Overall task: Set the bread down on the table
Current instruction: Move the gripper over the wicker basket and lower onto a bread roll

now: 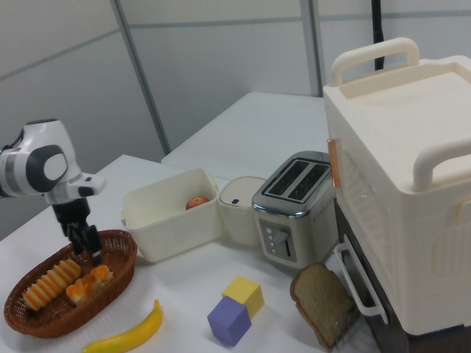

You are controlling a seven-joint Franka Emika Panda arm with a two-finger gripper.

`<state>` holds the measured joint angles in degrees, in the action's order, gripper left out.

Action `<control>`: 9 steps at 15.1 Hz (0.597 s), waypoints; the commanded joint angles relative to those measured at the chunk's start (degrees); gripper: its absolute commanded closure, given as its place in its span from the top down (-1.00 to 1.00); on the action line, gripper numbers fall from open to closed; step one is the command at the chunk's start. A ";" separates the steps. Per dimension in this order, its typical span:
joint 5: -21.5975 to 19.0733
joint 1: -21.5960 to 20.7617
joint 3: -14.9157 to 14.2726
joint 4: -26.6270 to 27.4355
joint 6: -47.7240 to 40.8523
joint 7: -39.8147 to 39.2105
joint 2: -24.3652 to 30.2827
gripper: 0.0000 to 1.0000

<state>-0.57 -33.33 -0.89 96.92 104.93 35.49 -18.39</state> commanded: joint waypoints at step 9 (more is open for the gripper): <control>1.89 -3.41 -1.13 0.99 7.48 5.99 -7.36 0.77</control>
<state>0.04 -36.75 -1.53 97.26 110.52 39.98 -24.95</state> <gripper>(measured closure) 0.057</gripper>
